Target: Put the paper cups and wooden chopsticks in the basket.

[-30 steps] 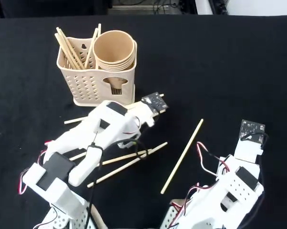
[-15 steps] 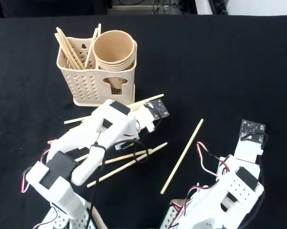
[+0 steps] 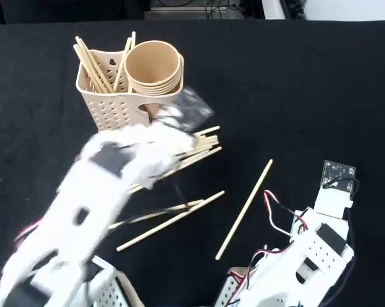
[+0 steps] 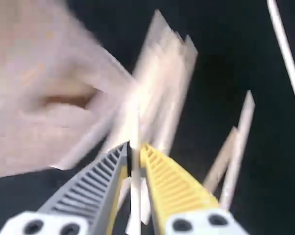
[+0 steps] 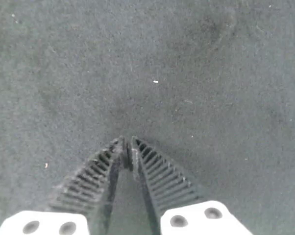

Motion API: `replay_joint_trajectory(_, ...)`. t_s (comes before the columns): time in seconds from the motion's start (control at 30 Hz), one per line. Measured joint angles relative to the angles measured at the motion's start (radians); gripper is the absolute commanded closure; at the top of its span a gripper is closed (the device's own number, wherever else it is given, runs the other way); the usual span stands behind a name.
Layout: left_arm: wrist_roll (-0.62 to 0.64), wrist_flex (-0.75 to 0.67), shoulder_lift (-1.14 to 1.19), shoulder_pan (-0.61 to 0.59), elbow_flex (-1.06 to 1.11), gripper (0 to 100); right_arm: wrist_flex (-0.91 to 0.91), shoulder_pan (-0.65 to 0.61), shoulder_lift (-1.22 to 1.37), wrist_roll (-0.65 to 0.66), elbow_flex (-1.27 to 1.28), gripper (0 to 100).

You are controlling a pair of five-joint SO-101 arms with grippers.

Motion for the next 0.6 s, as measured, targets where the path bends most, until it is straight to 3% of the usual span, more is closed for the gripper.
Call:
replay_joint_trajectory(0.17,0.193,-0.028,-0.249,-0.265,-0.209,97,0.000,0.000,0.000,0.000,0.000,98.4)
replay_joint_trajectory(0.3,0.348,-0.206,-0.250,-0.443,-0.353,97,0.000,0.000,0.000,0.000,0.000,98.4)
replay_joint_trajectory(0.5,0.436,-0.674,-0.141,-0.499,-0.338,97,0.000,0.000,0.000,0.000,0.000,98.5)
replay_joint_trajectory(0.6,0.459,-0.801,-0.071,-0.497,-0.282,97,0.000,0.000,0.000,0.000,0.000,98.5)
